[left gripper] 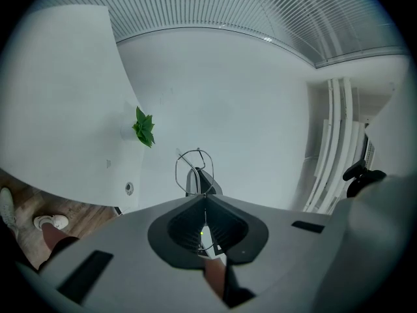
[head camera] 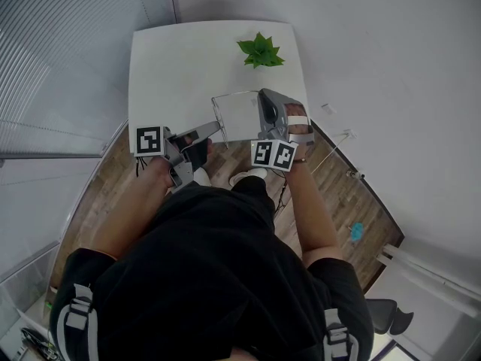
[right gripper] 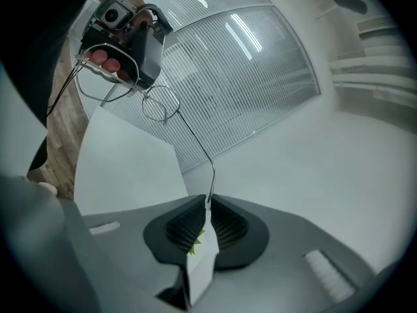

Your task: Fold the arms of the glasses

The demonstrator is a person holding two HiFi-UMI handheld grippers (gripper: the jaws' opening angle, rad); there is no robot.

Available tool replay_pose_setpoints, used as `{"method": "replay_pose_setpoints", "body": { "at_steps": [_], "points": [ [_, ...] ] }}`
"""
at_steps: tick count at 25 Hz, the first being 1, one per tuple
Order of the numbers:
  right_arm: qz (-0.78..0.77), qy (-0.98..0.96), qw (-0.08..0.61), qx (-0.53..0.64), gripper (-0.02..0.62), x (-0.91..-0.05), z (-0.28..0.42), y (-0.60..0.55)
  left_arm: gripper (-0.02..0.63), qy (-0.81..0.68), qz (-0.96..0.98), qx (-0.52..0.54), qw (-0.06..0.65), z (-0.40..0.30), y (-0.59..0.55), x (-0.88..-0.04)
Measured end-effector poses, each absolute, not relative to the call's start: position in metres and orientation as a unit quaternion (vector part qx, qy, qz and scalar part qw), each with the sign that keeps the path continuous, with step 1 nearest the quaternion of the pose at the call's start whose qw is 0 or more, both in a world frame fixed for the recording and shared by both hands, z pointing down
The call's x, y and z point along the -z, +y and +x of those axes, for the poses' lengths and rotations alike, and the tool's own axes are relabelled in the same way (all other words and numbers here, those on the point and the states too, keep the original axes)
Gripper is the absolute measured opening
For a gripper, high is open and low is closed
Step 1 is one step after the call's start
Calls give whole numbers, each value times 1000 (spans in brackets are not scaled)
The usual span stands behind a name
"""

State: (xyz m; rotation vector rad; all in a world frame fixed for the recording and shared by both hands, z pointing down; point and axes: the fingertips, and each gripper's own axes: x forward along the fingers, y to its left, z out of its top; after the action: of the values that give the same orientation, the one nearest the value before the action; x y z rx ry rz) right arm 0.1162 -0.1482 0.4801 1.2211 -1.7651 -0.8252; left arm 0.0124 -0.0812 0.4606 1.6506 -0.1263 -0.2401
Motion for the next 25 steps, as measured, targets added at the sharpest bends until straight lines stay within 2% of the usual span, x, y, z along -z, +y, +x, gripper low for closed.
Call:
{"method": "replay_pose_setpoints", "body": {
  "at_steps": [25],
  "points": [
    [471, -712, 396, 340, 32, -473, 83, -115, 12, -110, 728, 135, 663, -8, -92, -465]
  ]
}}
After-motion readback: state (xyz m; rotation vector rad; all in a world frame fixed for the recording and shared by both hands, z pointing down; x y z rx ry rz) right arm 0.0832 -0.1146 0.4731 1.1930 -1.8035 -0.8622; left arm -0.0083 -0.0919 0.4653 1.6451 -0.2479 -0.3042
